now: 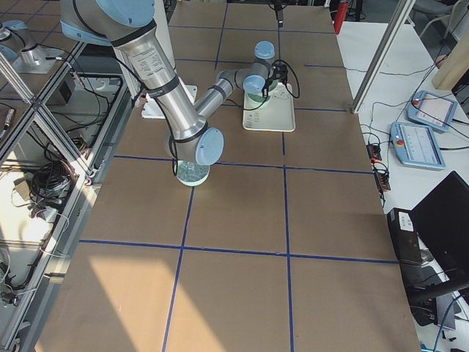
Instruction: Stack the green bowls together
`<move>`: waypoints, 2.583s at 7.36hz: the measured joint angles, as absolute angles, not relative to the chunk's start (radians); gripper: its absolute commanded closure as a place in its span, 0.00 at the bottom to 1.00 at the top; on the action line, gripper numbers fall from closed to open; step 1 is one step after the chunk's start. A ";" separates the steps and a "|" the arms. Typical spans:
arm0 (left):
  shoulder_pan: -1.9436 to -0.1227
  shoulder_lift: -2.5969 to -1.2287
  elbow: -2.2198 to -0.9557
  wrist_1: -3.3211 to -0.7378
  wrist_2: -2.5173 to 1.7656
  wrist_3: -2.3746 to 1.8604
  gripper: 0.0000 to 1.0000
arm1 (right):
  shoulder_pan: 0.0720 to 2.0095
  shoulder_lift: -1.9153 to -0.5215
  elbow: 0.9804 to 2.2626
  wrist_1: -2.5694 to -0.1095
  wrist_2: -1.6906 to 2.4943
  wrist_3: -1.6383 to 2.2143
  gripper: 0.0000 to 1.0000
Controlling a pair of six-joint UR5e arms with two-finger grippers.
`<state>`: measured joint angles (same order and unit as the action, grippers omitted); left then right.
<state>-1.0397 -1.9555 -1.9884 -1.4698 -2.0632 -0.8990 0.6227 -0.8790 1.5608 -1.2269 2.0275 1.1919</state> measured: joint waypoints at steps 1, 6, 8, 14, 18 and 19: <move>-1.042 -1.953 -1.987 -1.470 -2.063 -0.892 0.00 | 0.621 -0.879 1.560 -1.228 2.030 1.192 0.04; -1.045 -1.949 -1.981 -1.470 -2.063 -0.888 0.00 | 0.614 -0.883 1.584 -1.271 2.039 1.199 0.00; -1.053 -1.929 -1.982 -1.470 -2.064 -0.875 0.00 | 0.691 -0.904 1.673 -1.448 2.062 1.149 0.00; -1.390 -1.744 -1.854 -1.448 -2.211 -0.220 0.00 | 1.094 -1.201 1.850 -1.785 2.180 0.354 0.00; -1.539 -1.670 -1.710 -1.384 -2.235 0.113 0.00 | 1.483 -1.367 1.576 -1.777 2.369 -0.222 0.00; -1.556 -1.640 -1.703 -1.387 -2.242 0.152 0.00 | 1.543 -1.382 1.518 -1.773 2.380 -0.293 0.00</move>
<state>-1.5560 -1.6396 -1.7027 -1.3865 -2.2418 0.1524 1.5427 -1.3821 1.5180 -1.7735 2.3796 -0.2926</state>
